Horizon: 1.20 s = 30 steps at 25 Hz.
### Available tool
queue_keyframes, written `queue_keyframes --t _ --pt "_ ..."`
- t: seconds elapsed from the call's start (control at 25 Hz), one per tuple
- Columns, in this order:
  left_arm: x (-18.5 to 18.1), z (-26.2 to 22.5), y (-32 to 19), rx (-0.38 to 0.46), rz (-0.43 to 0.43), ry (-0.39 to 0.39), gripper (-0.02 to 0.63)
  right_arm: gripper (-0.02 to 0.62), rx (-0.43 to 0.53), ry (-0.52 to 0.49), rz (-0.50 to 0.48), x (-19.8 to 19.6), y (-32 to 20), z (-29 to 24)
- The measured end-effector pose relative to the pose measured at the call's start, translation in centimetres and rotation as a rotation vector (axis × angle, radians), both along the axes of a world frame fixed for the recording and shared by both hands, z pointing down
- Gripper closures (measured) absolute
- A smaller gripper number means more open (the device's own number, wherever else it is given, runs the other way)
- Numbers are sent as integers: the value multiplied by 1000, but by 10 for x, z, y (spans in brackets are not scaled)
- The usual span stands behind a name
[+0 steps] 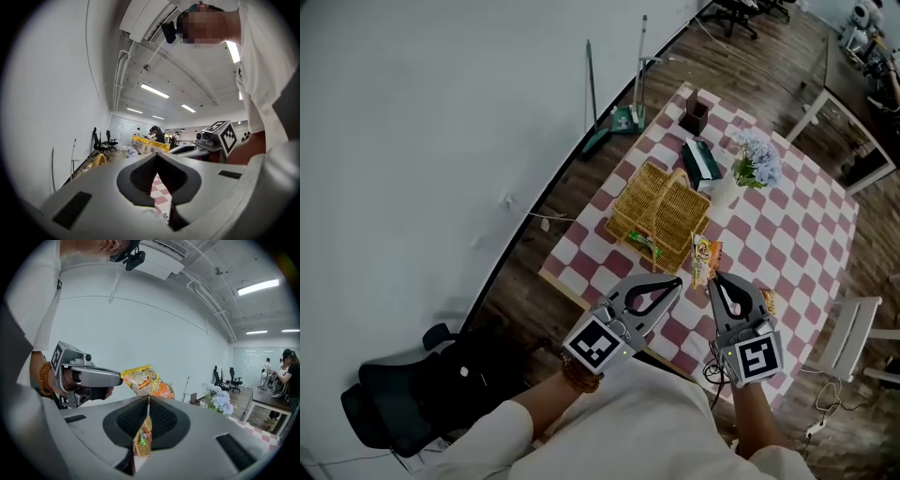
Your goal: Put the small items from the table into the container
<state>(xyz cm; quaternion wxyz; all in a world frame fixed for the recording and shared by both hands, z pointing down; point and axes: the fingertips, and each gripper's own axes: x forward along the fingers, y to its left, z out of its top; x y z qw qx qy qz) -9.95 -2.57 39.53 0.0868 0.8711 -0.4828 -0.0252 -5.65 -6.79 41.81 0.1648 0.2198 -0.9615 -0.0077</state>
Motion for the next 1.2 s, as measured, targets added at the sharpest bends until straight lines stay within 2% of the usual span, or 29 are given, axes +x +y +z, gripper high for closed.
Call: queue_keyframes --t 0.4,0.56,0.76,1.2 --pt "-16 24 -16 -17 10 -11 600 571 -1 70 -48 -33 -28 39" --pt "-23 36 -21 -40 6 -1 600 571 -2 137 -70 -43 -40 54" --pt "-33 53 -29 -18 21 -62 600 571 -18 216 -92 -54 -54 74" --pt "-45 85 -50 -56 16 -53 600 571 -44 357 -133 -78 -70 113"
